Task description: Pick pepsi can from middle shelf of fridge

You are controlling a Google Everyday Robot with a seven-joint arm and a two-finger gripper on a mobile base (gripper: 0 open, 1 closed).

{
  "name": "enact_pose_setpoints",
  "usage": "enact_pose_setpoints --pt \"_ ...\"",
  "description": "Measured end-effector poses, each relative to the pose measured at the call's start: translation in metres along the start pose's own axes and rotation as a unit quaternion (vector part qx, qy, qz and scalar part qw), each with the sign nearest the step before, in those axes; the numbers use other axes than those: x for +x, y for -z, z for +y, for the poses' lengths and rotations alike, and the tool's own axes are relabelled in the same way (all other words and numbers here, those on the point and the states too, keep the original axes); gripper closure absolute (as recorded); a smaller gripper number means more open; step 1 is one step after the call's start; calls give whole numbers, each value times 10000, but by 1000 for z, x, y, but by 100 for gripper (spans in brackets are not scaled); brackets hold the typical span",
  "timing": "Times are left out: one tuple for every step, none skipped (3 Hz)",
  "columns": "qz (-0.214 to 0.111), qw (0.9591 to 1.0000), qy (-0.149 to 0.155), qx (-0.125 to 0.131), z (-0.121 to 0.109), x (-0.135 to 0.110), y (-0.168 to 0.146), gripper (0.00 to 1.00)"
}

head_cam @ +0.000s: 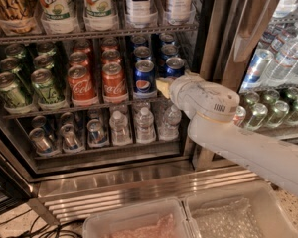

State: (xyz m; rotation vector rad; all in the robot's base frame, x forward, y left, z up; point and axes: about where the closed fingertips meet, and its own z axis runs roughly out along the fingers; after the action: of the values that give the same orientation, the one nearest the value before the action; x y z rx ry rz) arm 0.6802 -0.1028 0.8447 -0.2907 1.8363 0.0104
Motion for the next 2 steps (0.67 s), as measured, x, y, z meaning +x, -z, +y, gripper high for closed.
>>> enact_pose_setpoints --pt "0 10000 0 1 3 0 0 23" --pt "-32 10000 5 47 3 -4 -2 21"
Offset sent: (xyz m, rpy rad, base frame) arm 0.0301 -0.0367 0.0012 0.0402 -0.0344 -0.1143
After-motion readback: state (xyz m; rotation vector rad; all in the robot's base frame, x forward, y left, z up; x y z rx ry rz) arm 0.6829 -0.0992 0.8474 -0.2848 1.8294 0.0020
